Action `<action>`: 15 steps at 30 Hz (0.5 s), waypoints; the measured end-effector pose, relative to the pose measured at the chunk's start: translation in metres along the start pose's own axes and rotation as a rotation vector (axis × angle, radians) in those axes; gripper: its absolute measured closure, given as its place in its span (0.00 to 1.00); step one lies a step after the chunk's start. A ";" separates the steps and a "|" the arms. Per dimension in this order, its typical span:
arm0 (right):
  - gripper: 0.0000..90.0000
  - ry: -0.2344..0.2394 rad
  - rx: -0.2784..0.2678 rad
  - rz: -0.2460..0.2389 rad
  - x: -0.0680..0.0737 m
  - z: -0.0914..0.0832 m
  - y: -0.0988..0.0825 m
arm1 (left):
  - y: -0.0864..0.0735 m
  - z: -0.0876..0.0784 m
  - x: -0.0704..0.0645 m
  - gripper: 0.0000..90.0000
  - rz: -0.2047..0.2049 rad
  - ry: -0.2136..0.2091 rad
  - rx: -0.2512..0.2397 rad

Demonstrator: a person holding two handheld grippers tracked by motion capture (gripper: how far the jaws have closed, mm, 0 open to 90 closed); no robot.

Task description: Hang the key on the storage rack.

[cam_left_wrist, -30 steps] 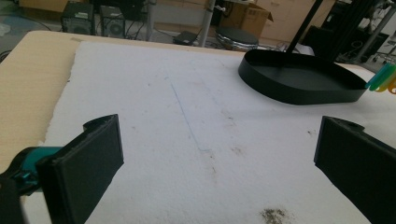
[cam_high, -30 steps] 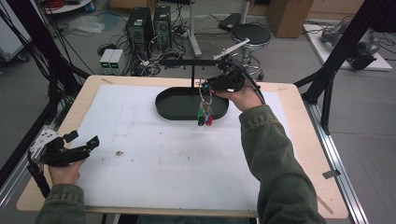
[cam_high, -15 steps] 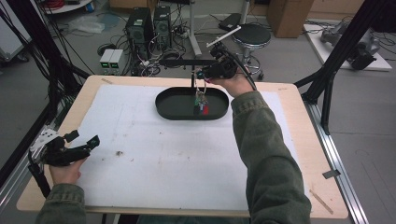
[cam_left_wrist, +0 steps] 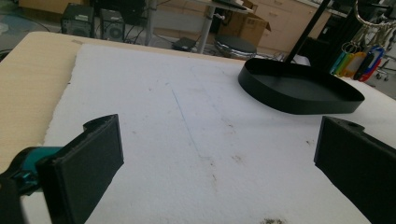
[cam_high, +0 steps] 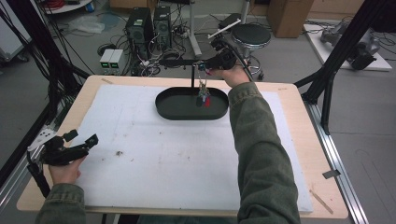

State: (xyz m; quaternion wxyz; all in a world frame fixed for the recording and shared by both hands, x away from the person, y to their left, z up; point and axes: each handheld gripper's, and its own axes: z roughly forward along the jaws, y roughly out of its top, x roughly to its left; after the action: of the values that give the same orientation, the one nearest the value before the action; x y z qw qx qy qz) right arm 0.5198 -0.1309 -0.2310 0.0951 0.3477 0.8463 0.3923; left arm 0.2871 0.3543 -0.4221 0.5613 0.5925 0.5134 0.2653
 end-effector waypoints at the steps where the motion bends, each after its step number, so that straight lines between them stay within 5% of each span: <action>1: 0.77 -0.009 0.007 0.022 -0.006 0.003 -0.001 | 0.000 0.000 0.000 0.02 0.000 0.001 -0.002; 7: 0.77 -0.023 0.035 0.038 -0.011 0.013 -0.003 | 0.000 0.001 0.000 0.02 0.003 -0.003 0.001; 15: 0.76 -0.105 0.075 0.048 -0.024 0.017 -0.009 | 0.000 0.001 0.000 0.02 -0.009 -0.006 -0.005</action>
State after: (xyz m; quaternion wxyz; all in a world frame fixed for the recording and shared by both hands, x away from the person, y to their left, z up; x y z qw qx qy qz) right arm 0.5403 -0.1406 -0.2522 0.1170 0.3913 0.8457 0.3434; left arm 0.2881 0.3540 -0.4224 0.5656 0.5895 0.5136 0.2621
